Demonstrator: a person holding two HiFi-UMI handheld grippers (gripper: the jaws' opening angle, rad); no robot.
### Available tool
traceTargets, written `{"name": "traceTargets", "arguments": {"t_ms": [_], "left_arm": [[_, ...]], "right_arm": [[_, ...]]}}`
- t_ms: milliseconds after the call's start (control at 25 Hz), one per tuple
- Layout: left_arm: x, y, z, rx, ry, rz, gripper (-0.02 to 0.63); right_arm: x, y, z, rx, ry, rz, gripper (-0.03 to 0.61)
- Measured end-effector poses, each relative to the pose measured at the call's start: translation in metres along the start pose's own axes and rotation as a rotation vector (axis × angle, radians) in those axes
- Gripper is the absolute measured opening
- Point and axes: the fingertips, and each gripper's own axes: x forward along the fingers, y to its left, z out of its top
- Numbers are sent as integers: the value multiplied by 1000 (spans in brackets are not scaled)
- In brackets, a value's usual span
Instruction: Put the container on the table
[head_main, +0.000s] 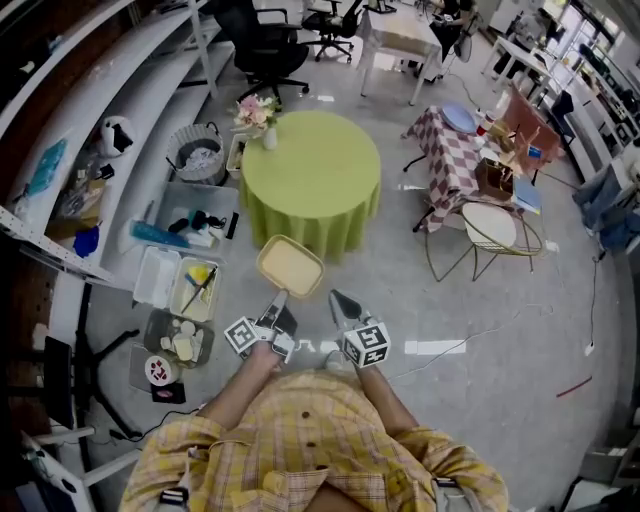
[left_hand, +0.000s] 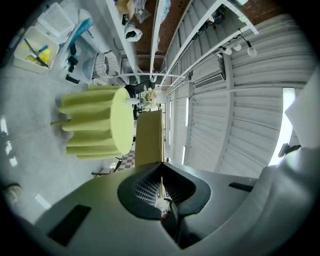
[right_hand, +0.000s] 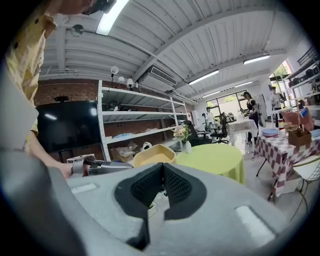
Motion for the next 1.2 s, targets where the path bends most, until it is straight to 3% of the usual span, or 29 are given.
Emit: {"name": "traceTargets", "arguments": {"t_ms": [480, 1200], "left_arm": [[14, 6, -25, 12, -12, 24, 15], [63, 8, -93, 48, -54, 17, 15]], "right_arm": [[-13, -26, 4, 30, -17, 35, -3], [-44, -86, 10, -52, -18, 128, -3]]}}
